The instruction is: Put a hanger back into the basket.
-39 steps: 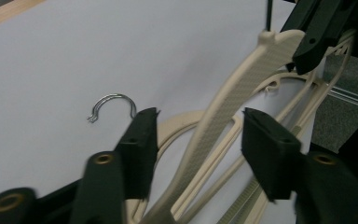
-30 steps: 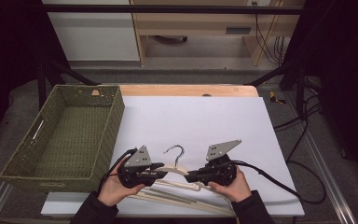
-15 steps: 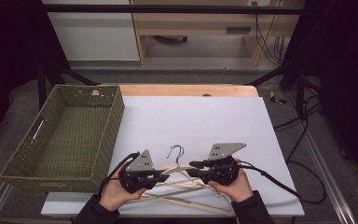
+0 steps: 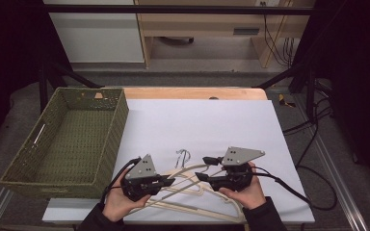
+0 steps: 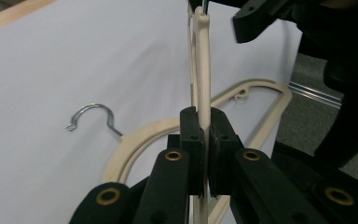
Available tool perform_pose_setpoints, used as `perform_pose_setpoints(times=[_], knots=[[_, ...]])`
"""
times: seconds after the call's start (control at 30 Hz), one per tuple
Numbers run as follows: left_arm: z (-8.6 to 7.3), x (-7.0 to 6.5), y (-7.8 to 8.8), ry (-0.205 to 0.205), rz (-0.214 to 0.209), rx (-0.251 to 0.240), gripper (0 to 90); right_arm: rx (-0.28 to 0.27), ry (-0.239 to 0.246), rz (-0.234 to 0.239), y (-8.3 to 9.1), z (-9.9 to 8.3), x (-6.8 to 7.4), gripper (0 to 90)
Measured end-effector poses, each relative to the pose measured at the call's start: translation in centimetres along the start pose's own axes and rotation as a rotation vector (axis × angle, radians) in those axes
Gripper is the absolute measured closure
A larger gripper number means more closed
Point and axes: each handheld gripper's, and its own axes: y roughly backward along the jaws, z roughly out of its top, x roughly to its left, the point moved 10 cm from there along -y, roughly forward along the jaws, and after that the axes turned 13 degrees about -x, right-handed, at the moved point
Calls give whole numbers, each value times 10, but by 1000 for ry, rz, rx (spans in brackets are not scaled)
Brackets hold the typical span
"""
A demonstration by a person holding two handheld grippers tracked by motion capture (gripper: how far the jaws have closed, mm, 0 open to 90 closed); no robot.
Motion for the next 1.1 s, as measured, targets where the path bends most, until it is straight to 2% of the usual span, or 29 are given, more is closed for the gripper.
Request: perform_pose_setpoints(times=[0.13,0.2,0.4,0.6,0.8,0.87,0.93,1.1], knots=[[4,10,7,6,58,-21,866,-37,-9,-55,7,3,-9,318],[6,14,11,14,70,-37,866,-52,-5,-87,11,4,-15,280],[15,21,23,16,116,-69,866,-87,-46,-165,23,1,-32,200],[26,28,39,23,152,-104,865,-68,-78,-250,31,-10,-48,99],[38,34,55,20,179,-135,865,-72,-107,-312,44,-18,-62,81],[43,36,61,18,187,-149,865,-84,-120,-319,48,-20,-65,81],[50,38,67,9,198,-161,865,-83,-113,-333,51,-22,-68,79],[67,48,82,-13,224,-170,865,-101,-127,-343,56,-23,-70,80]])
